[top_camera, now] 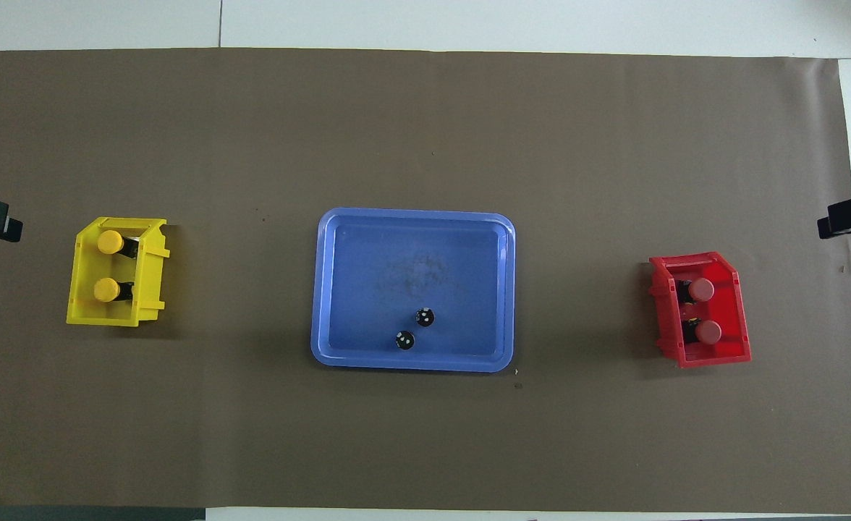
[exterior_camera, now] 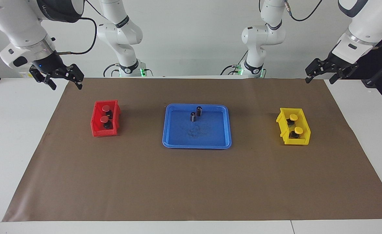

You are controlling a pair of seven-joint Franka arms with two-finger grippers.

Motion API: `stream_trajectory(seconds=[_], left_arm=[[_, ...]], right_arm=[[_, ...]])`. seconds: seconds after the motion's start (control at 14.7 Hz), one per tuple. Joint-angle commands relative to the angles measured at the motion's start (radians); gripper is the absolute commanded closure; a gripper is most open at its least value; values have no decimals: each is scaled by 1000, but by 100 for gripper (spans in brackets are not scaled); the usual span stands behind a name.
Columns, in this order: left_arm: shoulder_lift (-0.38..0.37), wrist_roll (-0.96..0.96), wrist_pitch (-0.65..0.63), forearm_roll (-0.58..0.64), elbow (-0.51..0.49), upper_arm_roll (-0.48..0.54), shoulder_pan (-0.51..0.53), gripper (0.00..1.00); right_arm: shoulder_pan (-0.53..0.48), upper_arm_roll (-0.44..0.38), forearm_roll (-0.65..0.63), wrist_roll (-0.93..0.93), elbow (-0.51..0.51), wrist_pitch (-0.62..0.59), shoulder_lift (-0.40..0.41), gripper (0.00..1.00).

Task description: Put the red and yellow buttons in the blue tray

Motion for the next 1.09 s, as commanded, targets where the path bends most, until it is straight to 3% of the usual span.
stream_trajectory(seconds=[0.0, 1.02], left_arm=[[-22, -10, -6, 16, -23, 1, -2, 0], [-24, -10, -6, 16, -23, 1, -2, 0]], right_arm=[[2, 3, 1, 20, -1, 11, -1, 0], [3, 22, 1, 14, -9, -11, -3, 0]])
